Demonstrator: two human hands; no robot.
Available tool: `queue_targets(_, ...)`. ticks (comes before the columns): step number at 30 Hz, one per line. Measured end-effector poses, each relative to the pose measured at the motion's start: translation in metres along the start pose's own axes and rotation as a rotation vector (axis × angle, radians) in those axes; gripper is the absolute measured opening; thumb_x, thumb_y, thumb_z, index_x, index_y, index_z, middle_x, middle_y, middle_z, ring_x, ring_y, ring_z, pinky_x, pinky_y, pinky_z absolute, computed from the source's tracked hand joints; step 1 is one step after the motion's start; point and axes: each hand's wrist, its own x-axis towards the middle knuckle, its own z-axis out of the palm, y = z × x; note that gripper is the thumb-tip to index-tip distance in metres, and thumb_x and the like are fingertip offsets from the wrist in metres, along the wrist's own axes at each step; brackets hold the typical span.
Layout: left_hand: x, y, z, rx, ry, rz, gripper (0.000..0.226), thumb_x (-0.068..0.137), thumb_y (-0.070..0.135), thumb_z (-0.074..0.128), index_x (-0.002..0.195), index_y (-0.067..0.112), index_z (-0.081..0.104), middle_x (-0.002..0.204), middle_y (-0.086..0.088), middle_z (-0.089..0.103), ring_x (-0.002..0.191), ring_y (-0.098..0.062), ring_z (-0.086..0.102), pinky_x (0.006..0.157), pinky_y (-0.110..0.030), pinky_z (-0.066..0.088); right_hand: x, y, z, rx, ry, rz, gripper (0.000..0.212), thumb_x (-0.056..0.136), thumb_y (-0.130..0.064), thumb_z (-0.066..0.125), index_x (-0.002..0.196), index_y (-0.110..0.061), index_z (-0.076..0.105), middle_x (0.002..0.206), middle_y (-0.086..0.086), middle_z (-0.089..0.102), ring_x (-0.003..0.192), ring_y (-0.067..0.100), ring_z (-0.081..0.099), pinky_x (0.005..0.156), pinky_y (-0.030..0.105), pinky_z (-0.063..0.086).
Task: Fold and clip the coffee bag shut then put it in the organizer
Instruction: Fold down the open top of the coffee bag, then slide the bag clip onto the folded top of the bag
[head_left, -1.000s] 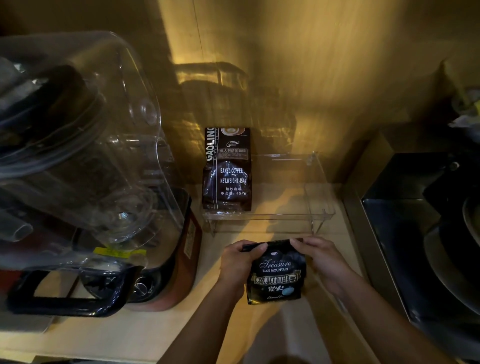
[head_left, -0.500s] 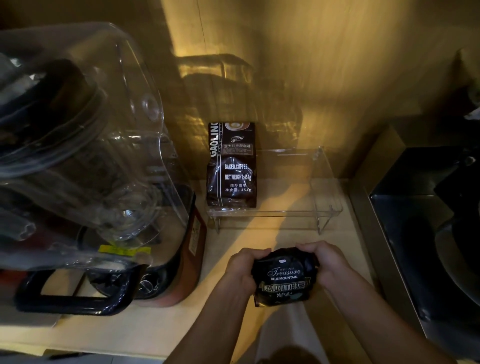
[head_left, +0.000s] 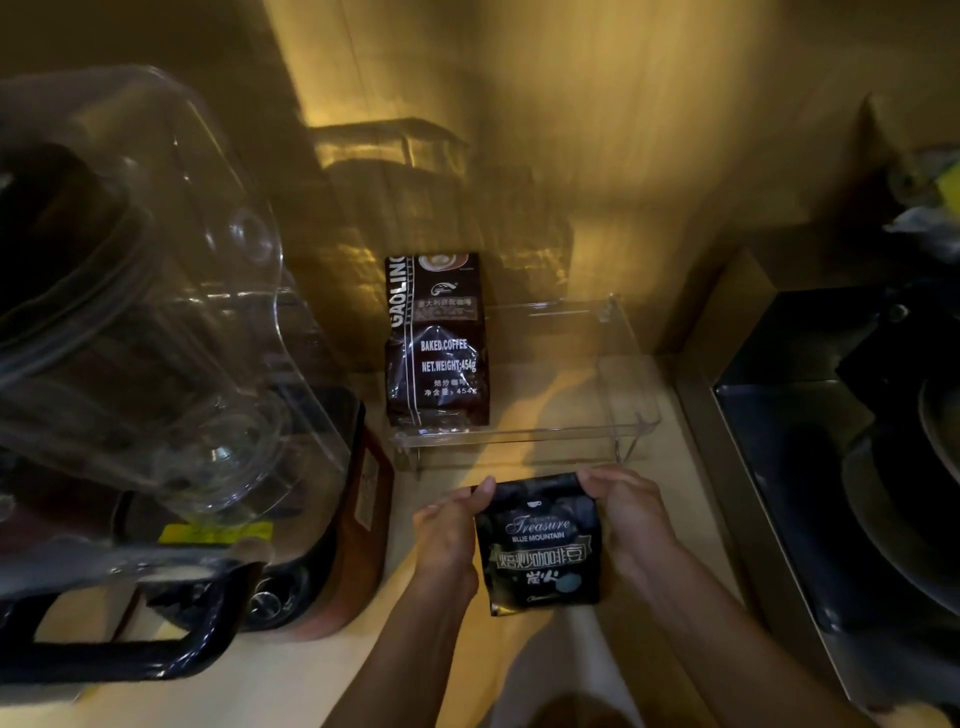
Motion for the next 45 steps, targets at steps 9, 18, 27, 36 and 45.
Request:
queue_targets(9, -0.001, 0.018, 0.033, 1.139, -0.117, 0.914, 0.015, 0.08, 0.034, 0.063, 0.092, 0.027, 0.067, 0.108, 0.004, 0.051, 0.108, -0.015, 0.036, 0.077, -0.027, 0.014, 0.012, -0.002, -0.011, -0.012, -0.023, -0.106, 0.017, 0.072, -0.004, 0.071, 0.087, 0.002, 0.065, 0.088, 0.016, 0.066, 0.078, 0.029, 0.063, 0.065, 0.032, 0.05)
queue_targets(18, -0.009, 0.021, 0.063, 1.104, -0.409, 0.852, 0.013, 0.081, 0.009, 0.059, 0.086, 0.017, 0.068, 0.091, -0.008, 0.071, 0.086, -0.024, 0.06, 0.072, -0.033, 0.046, 0.017, 0.004, -0.026, -0.023, -0.147, -0.203, 0.016, 0.074, -0.005, 0.068, 0.088, 0.003, 0.068, 0.072, 0.012, 0.07, 0.065, 0.02, 0.066, 0.053, 0.022, 0.052)
queue_targets(27, -0.003, 0.012, 0.061, 1.032, -0.345, 0.851, 0.01, 0.081, 0.008, 0.061, 0.075, 0.016, 0.063, 0.08, 0.001, 0.058, 0.084, -0.021, 0.052, 0.071, -0.034, 0.041, 0.042, 0.027, -0.068, -0.839, 0.164, -0.498, 0.007, 0.079, -0.005, 0.064, 0.083, -0.004, 0.069, 0.087, 0.011, 0.064, 0.081, 0.025, 0.059, 0.069, 0.028, 0.048)
queue_targets(36, -0.004, 0.014, 0.057, 0.995, -0.377, 0.918, 0.029, 0.076, -0.006, 0.056, 0.067, 0.022, 0.054, 0.067, 0.014, 0.05, 0.078, -0.015, 0.047, 0.065, -0.03, 0.034, 0.05, 0.061, -0.1, -1.362, 0.309, -0.294, 0.03, 0.079, -0.029, 0.059, 0.104, -0.017, 0.052, 0.114, 0.008, 0.051, 0.108, 0.026, 0.046, 0.093, 0.04, 0.034)
queue_targets(45, -0.003, 0.014, 0.058, 1.108, -0.379, 1.007, 0.034, 0.079, -0.007, 0.052, 0.077, 0.021, 0.071, 0.065, 0.016, 0.032, 0.079, -0.013, 0.035, 0.07, -0.027, 0.018, 0.047, 0.041, -0.095, -0.992, 0.161, -0.331, 0.026, 0.08, -0.014, 0.058, 0.063, -0.022, 0.041, 0.066, 0.0, 0.053, 0.061, 0.021, 0.052, 0.049, 0.028, 0.036)
